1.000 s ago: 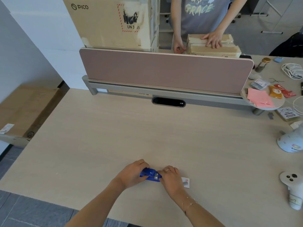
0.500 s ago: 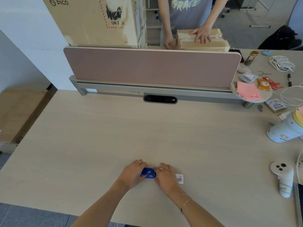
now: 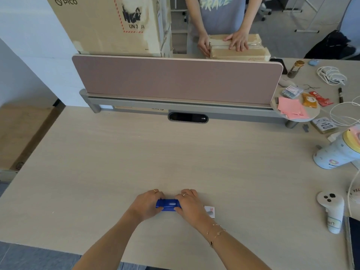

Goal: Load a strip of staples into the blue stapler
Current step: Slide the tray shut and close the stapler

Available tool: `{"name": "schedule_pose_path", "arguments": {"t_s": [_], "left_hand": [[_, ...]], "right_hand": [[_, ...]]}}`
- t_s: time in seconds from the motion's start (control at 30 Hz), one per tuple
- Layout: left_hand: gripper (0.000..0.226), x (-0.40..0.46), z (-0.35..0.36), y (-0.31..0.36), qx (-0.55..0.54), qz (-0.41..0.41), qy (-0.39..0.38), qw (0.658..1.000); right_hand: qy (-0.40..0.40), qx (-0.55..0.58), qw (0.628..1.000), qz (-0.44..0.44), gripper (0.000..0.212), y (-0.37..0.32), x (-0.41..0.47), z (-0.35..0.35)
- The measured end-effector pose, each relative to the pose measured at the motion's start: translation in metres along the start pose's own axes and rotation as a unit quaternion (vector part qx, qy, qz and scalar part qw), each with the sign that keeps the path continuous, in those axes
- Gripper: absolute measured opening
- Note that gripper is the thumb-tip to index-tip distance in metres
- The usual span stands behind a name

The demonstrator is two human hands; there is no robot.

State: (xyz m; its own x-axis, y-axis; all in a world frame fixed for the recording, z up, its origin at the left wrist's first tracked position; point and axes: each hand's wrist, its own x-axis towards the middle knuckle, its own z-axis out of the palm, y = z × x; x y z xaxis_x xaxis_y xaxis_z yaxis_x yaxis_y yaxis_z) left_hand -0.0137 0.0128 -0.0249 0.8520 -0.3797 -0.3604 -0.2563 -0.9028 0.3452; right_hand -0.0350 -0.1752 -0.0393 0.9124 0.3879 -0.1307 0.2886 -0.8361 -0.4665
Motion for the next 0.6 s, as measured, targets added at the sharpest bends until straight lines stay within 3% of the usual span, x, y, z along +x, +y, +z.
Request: {"name": "schedule_pose_path", "arguments": {"t_s": [0.6], "left_hand": [[0.026, 0.017, -0.001, 0.002, 0.052, -0.002, -0.067, 0.996]], "right_hand": [[-0.076, -0.126, 0.989, 0.009, 0.020, -0.005, 0.011, 0.003]]}}
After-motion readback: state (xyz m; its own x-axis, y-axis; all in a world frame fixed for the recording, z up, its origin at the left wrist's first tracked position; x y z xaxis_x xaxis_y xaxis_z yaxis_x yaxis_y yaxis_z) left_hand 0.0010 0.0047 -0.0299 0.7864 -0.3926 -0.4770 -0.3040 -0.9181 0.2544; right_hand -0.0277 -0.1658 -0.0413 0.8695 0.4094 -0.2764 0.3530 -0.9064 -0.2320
